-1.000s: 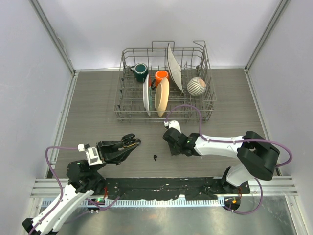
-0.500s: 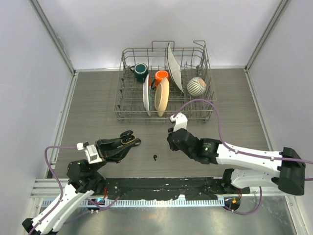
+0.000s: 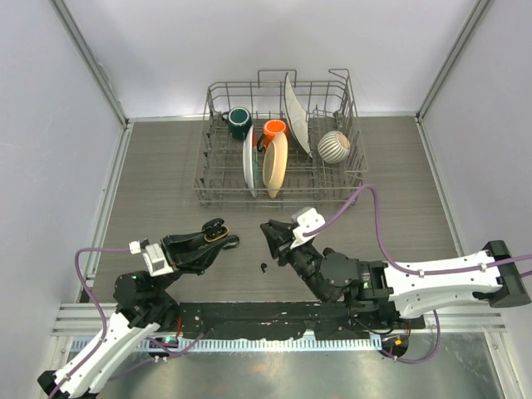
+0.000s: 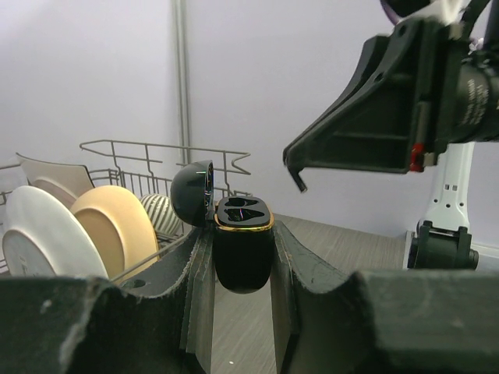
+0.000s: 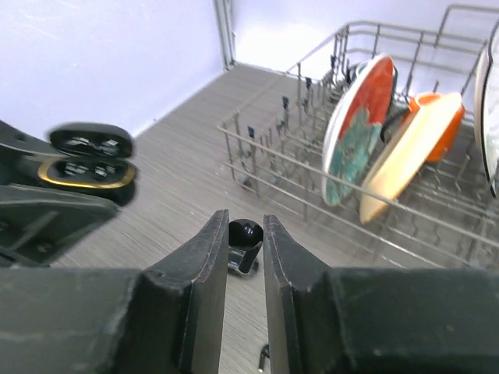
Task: Insert the wireless bluetooth earbuds into the charging case
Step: Pick up the earbud from the center of the board, then place the earbud in the charging case.
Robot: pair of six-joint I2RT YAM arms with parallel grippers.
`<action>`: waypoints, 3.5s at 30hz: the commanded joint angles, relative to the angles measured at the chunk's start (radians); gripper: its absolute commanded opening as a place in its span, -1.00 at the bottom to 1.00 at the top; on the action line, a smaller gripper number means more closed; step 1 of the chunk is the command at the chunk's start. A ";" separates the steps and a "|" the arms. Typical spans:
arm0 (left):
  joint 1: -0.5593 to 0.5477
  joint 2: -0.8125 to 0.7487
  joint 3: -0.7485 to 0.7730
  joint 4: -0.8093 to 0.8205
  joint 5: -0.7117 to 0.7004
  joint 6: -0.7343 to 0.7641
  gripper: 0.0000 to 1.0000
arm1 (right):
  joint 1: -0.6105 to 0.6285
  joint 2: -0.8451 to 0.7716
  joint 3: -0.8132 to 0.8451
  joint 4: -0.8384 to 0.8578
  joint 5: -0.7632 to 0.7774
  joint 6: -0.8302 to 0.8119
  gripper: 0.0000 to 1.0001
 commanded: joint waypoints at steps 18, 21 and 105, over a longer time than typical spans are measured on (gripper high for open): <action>-0.002 0.076 0.023 0.116 0.050 -0.020 -0.99 | 0.054 0.203 0.253 0.347 -0.169 -0.169 -0.99; -0.002 0.096 0.026 0.142 0.051 -0.024 -0.99 | 0.055 0.215 0.255 0.334 -0.175 -0.157 -0.99; -0.002 0.111 0.072 0.223 0.123 -0.064 -1.00 | 0.037 0.230 0.187 0.232 -0.213 -0.344 -0.99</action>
